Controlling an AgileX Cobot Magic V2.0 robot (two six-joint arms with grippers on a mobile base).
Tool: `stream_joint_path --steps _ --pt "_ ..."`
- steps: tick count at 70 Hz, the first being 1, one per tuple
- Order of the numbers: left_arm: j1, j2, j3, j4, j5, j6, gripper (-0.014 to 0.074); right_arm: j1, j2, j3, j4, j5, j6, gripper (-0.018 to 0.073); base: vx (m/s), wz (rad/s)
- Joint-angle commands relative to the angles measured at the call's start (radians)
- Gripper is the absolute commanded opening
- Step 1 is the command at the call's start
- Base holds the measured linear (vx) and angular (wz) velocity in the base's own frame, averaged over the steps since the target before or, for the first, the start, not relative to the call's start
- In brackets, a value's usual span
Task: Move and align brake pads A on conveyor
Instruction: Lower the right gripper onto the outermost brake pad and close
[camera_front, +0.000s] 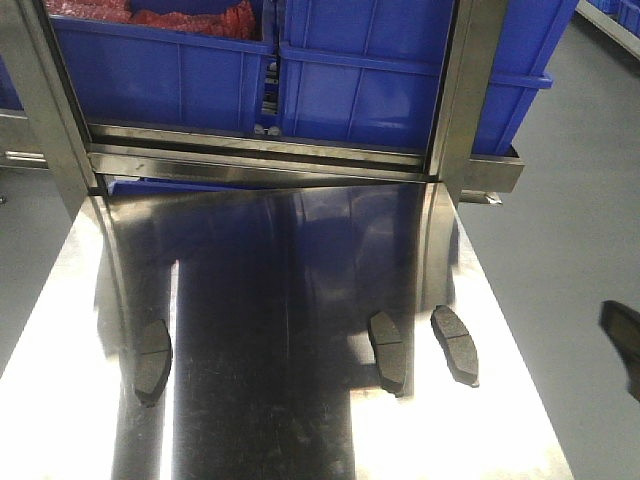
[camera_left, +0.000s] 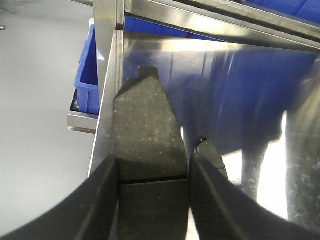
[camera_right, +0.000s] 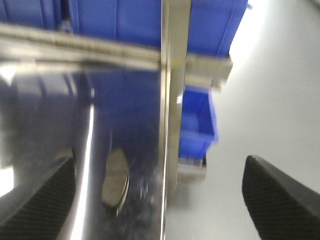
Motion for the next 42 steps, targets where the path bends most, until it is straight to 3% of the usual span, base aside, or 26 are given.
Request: stream_joint_path --steps 1,25,42 --pt "-0.006 -0.002 -0.030 0.008 -0.076 -0.001 0.0174 -0.004 0.157 -0.094 0.029 0.006 0.001 0.0607 0.00 0.00" --pt "-0.006 -0.002 -0.030 0.008 -0.076 -0.001 0.0174 0.001 0.696 -0.319 0.103 0.072 0.000 0.0594 0.00 0.00" --pt "-0.006 -0.002 -0.030 0.008 -0.076 -0.001 0.0174 0.107 0.924 -0.426 0.092 0.062 0.028 0.0594 0.00 0.00"
